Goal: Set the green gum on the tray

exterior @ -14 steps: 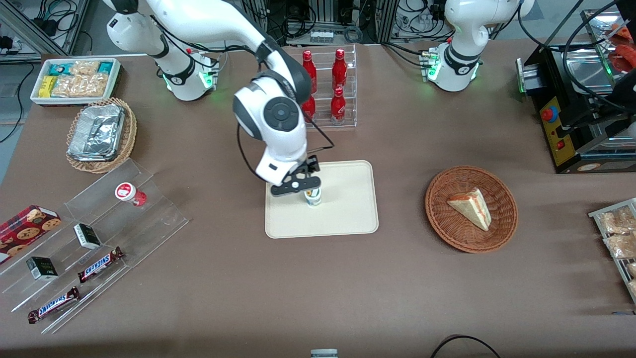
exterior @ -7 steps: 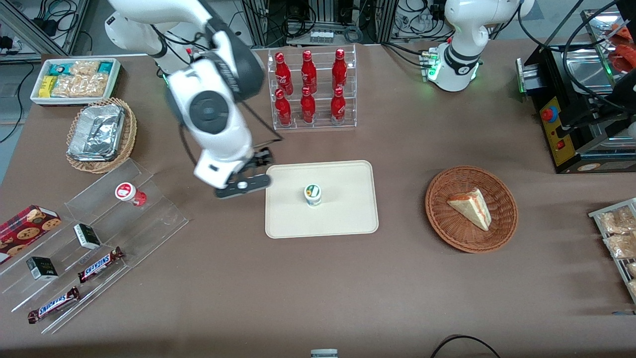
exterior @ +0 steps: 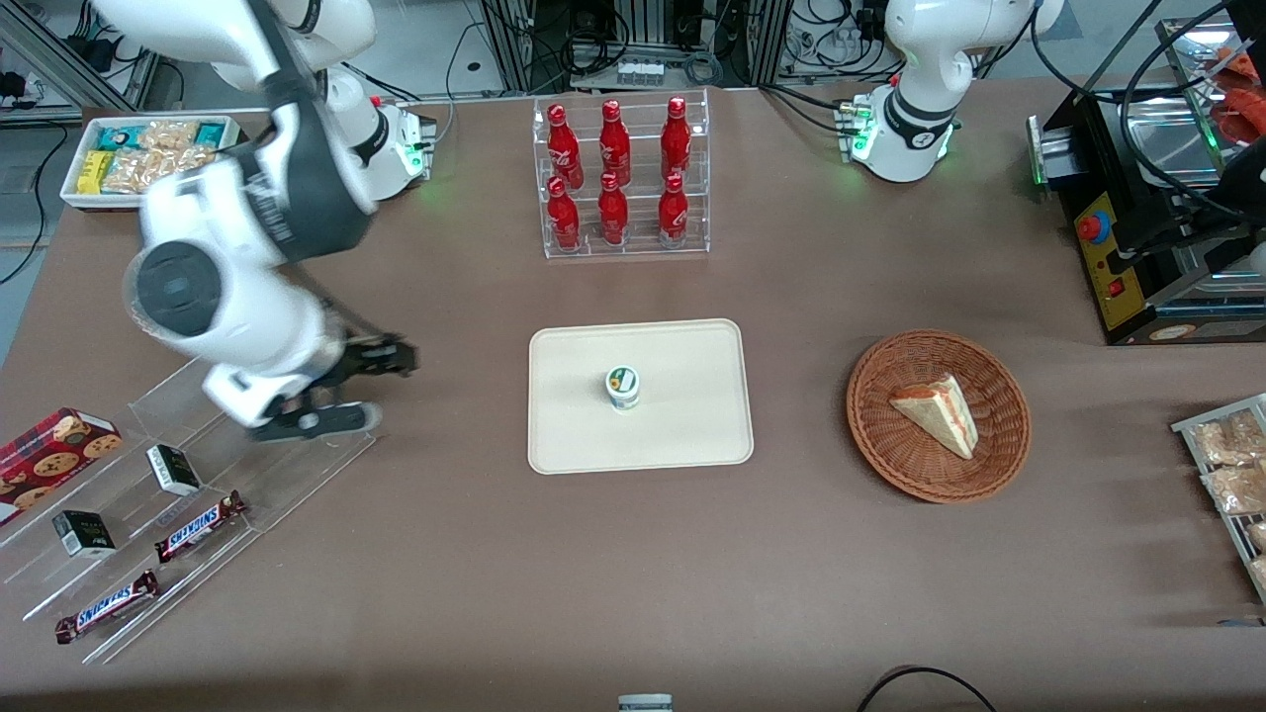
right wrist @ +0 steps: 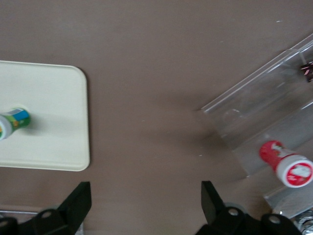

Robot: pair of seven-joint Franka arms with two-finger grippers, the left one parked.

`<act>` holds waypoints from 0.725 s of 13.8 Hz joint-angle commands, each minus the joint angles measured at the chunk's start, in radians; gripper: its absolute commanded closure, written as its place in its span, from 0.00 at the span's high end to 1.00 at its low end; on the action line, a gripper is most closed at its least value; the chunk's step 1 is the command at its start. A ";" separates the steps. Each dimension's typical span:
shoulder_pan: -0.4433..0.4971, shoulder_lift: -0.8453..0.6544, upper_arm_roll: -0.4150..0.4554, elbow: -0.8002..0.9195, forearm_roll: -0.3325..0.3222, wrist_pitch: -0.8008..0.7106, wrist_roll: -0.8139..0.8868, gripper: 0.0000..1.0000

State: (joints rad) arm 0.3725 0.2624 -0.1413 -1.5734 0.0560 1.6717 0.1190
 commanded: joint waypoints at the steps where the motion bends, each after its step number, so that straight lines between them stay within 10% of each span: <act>1: -0.111 -0.014 0.051 -0.013 0.007 0.002 -0.149 1.00; 10: -0.377 -0.156 0.135 -0.093 0.004 -0.024 -0.243 1.00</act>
State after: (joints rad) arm 0.0376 0.1604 -0.0220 -1.6306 0.0562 1.6651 -0.0927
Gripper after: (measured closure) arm 0.000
